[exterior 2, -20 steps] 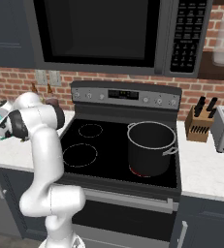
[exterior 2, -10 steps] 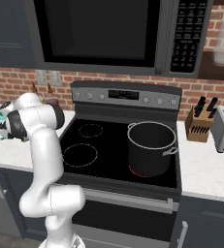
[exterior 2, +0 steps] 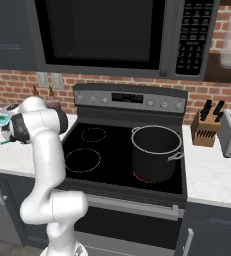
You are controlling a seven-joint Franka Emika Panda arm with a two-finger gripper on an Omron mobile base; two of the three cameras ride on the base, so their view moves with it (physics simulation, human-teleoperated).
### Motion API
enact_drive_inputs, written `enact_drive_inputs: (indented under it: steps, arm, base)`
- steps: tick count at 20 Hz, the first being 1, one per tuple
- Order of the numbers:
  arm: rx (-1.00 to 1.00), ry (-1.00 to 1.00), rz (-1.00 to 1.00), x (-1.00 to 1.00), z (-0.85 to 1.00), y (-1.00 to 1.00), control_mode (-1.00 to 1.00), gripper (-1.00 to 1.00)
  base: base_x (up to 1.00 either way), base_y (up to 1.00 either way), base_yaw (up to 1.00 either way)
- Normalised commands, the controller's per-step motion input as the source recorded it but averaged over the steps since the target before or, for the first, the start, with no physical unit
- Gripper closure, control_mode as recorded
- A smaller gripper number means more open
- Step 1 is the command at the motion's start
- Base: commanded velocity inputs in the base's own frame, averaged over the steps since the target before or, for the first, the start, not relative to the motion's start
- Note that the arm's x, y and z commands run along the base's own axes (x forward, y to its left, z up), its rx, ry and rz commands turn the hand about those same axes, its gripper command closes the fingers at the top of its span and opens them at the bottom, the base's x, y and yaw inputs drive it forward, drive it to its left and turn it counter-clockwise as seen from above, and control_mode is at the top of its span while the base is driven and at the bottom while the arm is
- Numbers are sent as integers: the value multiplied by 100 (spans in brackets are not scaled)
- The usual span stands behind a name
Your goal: Put the bell pepper and sweet potato in the pot. Retrieve the spatula and lightly stir the vegetables in the pot.
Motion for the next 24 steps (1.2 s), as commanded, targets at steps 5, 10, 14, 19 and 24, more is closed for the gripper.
enact_drive_inputs:
  steps: [5, 10, 14, 19, 24]
  arm:
    - [10, 1, 0, 26, -39, 0, -100, 100]
    - [1, 0, 0, -8, -4, -1, -100, 100]
    - [0, -1, -3, -44, 0, -19, -100, 100]
    - [0, -10, -3, -75, 2, -44, -100, 100]
    - [0, -19, -2, -90, 47, -84, -100, 100]
  base:
    - [0, 0, 0]
    - [0, 0, 0]
    - [0, 0, 0]
    - [0, 0, 0]
    - [0, 0, 0]
